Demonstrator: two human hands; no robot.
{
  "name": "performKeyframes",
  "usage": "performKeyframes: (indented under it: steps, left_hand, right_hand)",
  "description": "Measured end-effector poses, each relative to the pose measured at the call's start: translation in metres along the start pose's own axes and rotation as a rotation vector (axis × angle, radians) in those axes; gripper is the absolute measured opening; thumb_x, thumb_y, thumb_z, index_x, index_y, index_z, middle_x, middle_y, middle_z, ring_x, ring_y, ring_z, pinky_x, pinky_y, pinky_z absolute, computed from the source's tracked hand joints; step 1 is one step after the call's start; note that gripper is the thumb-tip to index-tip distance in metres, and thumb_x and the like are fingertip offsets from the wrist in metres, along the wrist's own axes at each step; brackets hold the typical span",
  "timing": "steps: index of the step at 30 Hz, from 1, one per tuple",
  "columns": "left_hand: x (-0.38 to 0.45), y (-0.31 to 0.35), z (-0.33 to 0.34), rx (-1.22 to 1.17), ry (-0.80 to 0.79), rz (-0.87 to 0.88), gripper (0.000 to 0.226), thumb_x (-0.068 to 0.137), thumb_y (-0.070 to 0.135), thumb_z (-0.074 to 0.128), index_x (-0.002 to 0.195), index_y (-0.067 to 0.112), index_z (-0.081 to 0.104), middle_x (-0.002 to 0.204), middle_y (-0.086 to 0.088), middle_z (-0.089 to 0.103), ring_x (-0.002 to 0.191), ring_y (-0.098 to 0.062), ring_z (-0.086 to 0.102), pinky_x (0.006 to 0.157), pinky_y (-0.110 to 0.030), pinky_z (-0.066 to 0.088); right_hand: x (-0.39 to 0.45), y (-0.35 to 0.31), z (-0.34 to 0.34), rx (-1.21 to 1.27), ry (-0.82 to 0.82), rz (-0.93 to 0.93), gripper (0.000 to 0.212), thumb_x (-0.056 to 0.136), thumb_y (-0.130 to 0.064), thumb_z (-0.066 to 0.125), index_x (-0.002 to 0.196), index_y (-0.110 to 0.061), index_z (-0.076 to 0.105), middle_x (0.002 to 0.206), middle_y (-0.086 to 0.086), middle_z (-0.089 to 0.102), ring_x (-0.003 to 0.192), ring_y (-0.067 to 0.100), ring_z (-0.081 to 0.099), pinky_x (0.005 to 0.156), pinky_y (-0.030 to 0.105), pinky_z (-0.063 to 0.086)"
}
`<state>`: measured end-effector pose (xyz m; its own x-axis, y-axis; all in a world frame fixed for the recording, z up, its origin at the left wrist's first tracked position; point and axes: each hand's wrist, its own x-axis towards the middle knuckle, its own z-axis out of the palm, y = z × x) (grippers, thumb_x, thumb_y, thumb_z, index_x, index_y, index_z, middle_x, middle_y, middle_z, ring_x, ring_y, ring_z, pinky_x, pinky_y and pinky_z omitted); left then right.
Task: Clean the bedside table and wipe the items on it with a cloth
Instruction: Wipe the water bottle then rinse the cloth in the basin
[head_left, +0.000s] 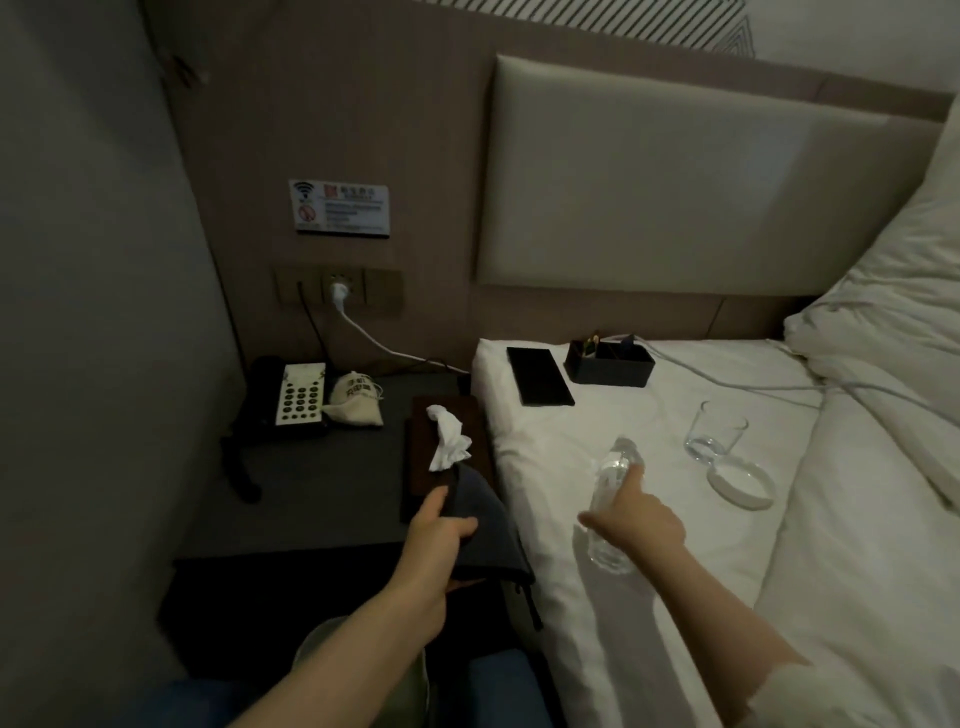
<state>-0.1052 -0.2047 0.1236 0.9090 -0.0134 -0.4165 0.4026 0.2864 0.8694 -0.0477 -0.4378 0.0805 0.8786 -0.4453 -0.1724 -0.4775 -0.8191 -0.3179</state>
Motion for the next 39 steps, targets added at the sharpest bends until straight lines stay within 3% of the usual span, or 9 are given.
performKeyframes:
  steps: [5,9,15,22,26,28,30,36,39]
  left_hand:
    - [-0.016,-0.003,-0.028,-0.106,0.013,-0.011,0.023,0.098,0.011,0.049,0.113,0.025,0.059,0.106,-0.006,0.067,0.094,-0.026,0.065,0.073,-0.039,0.055]
    - [-0.020,-0.009,-0.050,-0.337,0.036,-0.055,0.036,0.101,0.014,0.043,0.137,0.017,0.047,0.129,-0.015,0.056,0.116,-0.037,0.054,0.100,-0.051,0.043]
    - [-0.049,0.021,-0.054,-0.685,-0.068,-0.037,0.027,0.097,0.022,0.048,0.121,0.031,0.057,0.120,-0.011,0.059,0.104,-0.035,0.056,0.082,-0.049,0.047]
    - [-0.091,0.054,-0.030,-0.414,-0.275,0.422,0.028,0.087,0.031,0.053,0.111,0.025,0.066,0.112,-0.006,0.071,0.105,-0.020,0.068,0.075,-0.028,0.057]
    - [-0.094,0.046,-0.036,-0.094,-0.108,0.574,0.029,0.093,0.048,0.042,0.097,0.033,0.066,0.101,0.006,0.071,0.097,-0.012,0.068,0.088,-0.040,0.055]
    - [-0.093,0.042,-0.036,0.004,0.020,0.673,0.016,0.093,0.032,0.052,0.099,0.047,0.057,0.103,0.013,0.066,0.093,0.000,0.065,0.083,-0.031,0.056]
    - [-0.092,0.038,-0.035,0.020,0.115,0.744,0.040,0.090,0.021,0.060,0.103,0.057,0.046,0.110,0.017,0.059,0.094,0.007,0.063,0.072,-0.020,0.056]
    - [-0.085,0.054,-0.042,-0.011,0.126,0.744,0.052,0.087,0.022,0.066,0.112,0.060,0.040,0.120,0.014,0.056,0.099,0.001,0.064,0.077,-0.027,0.058]
    - [-0.080,0.066,-0.055,-0.103,0.022,0.552,0.076,0.073,0.026,0.078,0.125,0.063,0.036,0.104,0.022,0.065,0.088,0.000,0.069,0.066,-0.026,0.059]
  right_hand:
    - [-0.014,0.009,-0.016,0.391,-0.005,0.039,0.082,0.074,-0.040,0.071,0.140,-0.018,0.029,0.103,0.011,0.058,0.093,0.036,0.062,0.087,0.044,0.051]
    - [-0.058,-0.001,-0.029,0.700,-0.093,-0.068,0.084,0.073,-0.017,0.078,0.143,-0.024,0.032,0.106,0.012,0.066,0.073,0.030,0.072,0.068,0.048,0.060]
    - [-0.130,-0.044,-0.033,0.995,-0.184,-0.307,0.068,0.069,0.007,0.075,0.120,-0.031,0.052,0.100,0.004,0.070,0.078,0.018,0.073,0.061,0.029,0.059]
    - [-0.190,-0.093,-0.030,1.007,-0.149,-0.512,0.082,0.053,-0.011,0.077,0.125,-0.041,0.049,0.113,-0.009,0.067,0.098,0.007,0.067,0.077,0.025,0.057]
    - [-0.208,-0.106,-0.032,0.905,-0.116,-0.607,0.083,0.063,-0.010,0.081,0.128,-0.045,0.042,0.125,-0.012,0.060,0.113,0.005,0.059,0.102,0.035,0.048]
    - [-0.216,-0.110,-0.033,0.850,-0.064,-0.645,0.077,0.069,-0.017,0.082,0.120,-0.055,0.040,0.122,-0.018,0.060,0.109,-0.005,0.058,0.100,0.022,0.046]
    - [-0.224,-0.112,-0.032,0.731,0.070,-0.720,0.077,0.068,-0.036,0.082,0.126,-0.059,0.037,0.119,-0.028,0.058,0.107,-0.011,0.056,0.094,0.014,0.046]
    - [-0.223,-0.112,-0.024,0.457,0.352,-0.811,0.087,0.063,-0.044,0.077,0.140,-0.047,0.036,0.108,-0.034,0.052,0.095,-0.014,0.053,0.081,-0.002,0.037]
    - [-0.218,-0.112,-0.028,0.634,0.115,-0.817,0.078,0.057,-0.046,0.069,0.128,-0.060,0.040,0.108,-0.039,0.055,0.098,-0.015,0.056,0.086,0.007,0.045]
